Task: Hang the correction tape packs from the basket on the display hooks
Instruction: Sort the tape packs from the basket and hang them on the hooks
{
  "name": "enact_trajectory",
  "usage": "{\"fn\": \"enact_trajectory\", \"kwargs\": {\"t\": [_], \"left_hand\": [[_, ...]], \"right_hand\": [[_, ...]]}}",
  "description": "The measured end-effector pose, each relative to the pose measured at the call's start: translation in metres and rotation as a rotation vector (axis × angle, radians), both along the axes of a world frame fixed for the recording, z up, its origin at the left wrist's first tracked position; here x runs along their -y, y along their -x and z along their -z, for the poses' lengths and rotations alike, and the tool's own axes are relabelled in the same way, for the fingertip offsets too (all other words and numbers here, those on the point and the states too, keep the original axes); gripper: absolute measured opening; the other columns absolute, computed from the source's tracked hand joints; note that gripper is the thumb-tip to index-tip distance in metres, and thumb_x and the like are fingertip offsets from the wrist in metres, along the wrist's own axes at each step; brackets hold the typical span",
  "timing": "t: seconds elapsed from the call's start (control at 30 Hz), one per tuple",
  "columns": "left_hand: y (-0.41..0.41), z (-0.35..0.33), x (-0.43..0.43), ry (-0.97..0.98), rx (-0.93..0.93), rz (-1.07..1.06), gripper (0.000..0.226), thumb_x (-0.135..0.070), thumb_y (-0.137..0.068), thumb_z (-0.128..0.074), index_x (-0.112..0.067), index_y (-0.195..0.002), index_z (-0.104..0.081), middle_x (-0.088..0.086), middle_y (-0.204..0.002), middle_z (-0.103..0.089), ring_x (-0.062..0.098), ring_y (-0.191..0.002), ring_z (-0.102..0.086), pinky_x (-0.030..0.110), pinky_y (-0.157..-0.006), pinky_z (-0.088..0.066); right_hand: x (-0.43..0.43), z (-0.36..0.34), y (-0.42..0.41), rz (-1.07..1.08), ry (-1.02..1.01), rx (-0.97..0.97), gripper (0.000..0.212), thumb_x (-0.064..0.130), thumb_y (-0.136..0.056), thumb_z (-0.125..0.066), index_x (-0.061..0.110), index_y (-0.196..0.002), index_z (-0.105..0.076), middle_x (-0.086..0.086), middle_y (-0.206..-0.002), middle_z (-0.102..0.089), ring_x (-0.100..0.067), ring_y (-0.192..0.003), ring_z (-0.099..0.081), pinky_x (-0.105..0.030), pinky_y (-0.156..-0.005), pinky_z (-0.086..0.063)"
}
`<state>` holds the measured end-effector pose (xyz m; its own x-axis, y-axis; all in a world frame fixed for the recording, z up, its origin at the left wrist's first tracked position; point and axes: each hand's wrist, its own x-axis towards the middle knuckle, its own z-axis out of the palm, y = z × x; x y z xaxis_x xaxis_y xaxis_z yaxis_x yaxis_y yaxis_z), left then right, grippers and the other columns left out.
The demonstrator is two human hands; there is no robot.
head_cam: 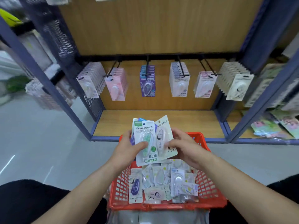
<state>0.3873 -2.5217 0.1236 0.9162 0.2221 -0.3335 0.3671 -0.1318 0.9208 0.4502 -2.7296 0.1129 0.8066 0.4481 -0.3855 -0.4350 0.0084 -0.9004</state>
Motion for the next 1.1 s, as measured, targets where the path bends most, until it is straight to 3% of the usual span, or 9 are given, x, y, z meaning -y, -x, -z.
{"fn": "enact_trajectory", "kwargs": {"t": [0.1, 0.2, 0.3, 0.43, 0.57, 0.7, 0.87, 0.97, 1.1], "left_hand": [[0.009, -0.018, 0.012, 0.010, 0.049, 0.015, 0.048, -0.021, -0.093, -0.072, -0.032, -0.133, -0.048, -0.014, -0.114, -0.072, 0.011, -0.093, -0.075, 0.027, -0.076, -0.059], [0.011, -0.029, 0.024, 0.021, 0.112, 0.008, 0.045, -0.013, -0.095, -0.066, -0.029, -0.134, -0.049, -0.008, -0.118, -0.071, 0.007, -0.095, -0.072, 0.015, -0.067, -0.054], [0.008, -0.037, 0.034, 0.046, 0.167, -0.025, 0.043, -0.013, -0.095, -0.064, -0.031, -0.131, -0.049, -0.015, -0.113, -0.069, -0.006, -0.085, -0.069, 0.009, -0.065, -0.049], [-0.004, -0.035, 0.043, 0.065, 0.176, -0.083, 0.044, -0.019, -0.096, -0.066, -0.033, -0.134, -0.049, -0.014, -0.116, -0.070, 0.006, -0.099, -0.071, 0.028, -0.082, -0.056], [-0.018, -0.035, 0.047, 0.143, 0.161, -0.118, 0.033, -0.018, -0.099, -0.064, -0.027, -0.129, -0.056, -0.003, -0.112, -0.073, 0.016, -0.090, -0.075, 0.024, -0.059, -0.057], [-0.033, -0.040, 0.056, 0.174, 0.172, -0.104, 0.028, -0.017, -0.098, -0.065, -0.020, -0.126, -0.061, 0.001, -0.107, -0.075, 0.014, -0.080, -0.076, 0.024, -0.054, -0.056], [-0.056, -0.056, 0.067, 0.205, 0.197, -0.062, 0.026, -0.016, -0.095, -0.069, -0.016, -0.121, -0.067, 0.001, -0.098, -0.079, 0.022, -0.085, -0.077, 0.036, -0.066, -0.062], [-0.071, -0.064, 0.071, 0.205, 0.216, -0.009, 0.027, -0.018, -0.093, -0.072, -0.018, -0.120, -0.066, 0.000, -0.100, -0.079, 0.022, -0.085, -0.078, 0.033, -0.062, -0.061], [-0.094, -0.072, 0.074, 0.150, 0.240, 0.070, 0.034, -0.019, -0.091, -0.074, -0.020, -0.124, -0.064, -0.003, -0.108, -0.078, 0.020, -0.092, -0.077, 0.042, -0.081, -0.063]], "right_hand": [[0.001, -0.026, 0.013, -0.001, 0.043, 0.096, 0.043, 0.010, -0.088, -0.077, 0.023, -0.126, -0.060, -0.002, -0.116, -0.076, -0.027, -0.108, -0.072, -0.052, -0.097, -0.056], [-0.003, -0.039, 0.026, 0.053, 0.065, 0.199, 0.042, 0.012, -0.087, -0.079, 0.025, -0.121, -0.060, 0.001, -0.110, -0.077, -0.023, -0.101, -0.075, -0.048, -0.087, -0.061], [-0.010, -0.043, 0.035, 0.136, 0.049, 0.276, 0.039, 0.010, -0.088, -0.078, 0.028, -0.118, -0.060, 0.007, -0.108, -0.077, -0.013, -0.097, -0.075, -0.032, -0.078, -0.061], [-0.011, -0.041, 0.032, 0.221, 0.049, 0.296, 0.033, 0.009, -0.090, -0.075, 0.025, -0.117, -0.064, 0.010, -0.104, -0.077, -0.010, -0.096, -0.074, -0.024, -0.072, -0.059], [0.000, -0.035, 0.017, 0.315, 0.053, 0.235, 0.031, 0.003, -0.091, -0.071, 0.021, -0.116, -0.067, 0.002, -0.104, -0.078, -0.021, -0.098, -0.075, -0.045, -0.087, -0.061], [0.015, -0.036, 0.001, 0.398, 0.072, 0.239, 0.030, 0.006, -0.089, -0.075, 0.024, -0.112, -0.067, 0.003, -0.103, -0.078, -0.022, -0.095, -0.076, -0.054, -0.090, -0.059], [0.039, -0.047, -0.018, 0.497, 0.070, 0.254, 0.029, 0.013, -0.088, -0.078, 0.021, -0.112, -0.063, 0.006, -0.098, -0.079, -0.020, -0.089, -0.077, -0.051, -0.087, -0.061], [0.057, -0.054, -0.036, 0.520, 0.126, 0.278, 0.024, 0.017, -0.092, -0.075, 0.024, -0.112, -0.064, 0.007, -0.100, -0.078, -0.016, -0.092, -0.075, -0.045, -0.087, -0.060], [0.087, -0.073, -0.059, 0.451, 0.202, 0.326, 0.025, 0.017, -0.096, -0.070, 0.023, -0.119, -0.063, 0.005, -0.108, -0.077, -0.016, -0.098, -0.073, -0.029, -0.069, -0.053]]}}
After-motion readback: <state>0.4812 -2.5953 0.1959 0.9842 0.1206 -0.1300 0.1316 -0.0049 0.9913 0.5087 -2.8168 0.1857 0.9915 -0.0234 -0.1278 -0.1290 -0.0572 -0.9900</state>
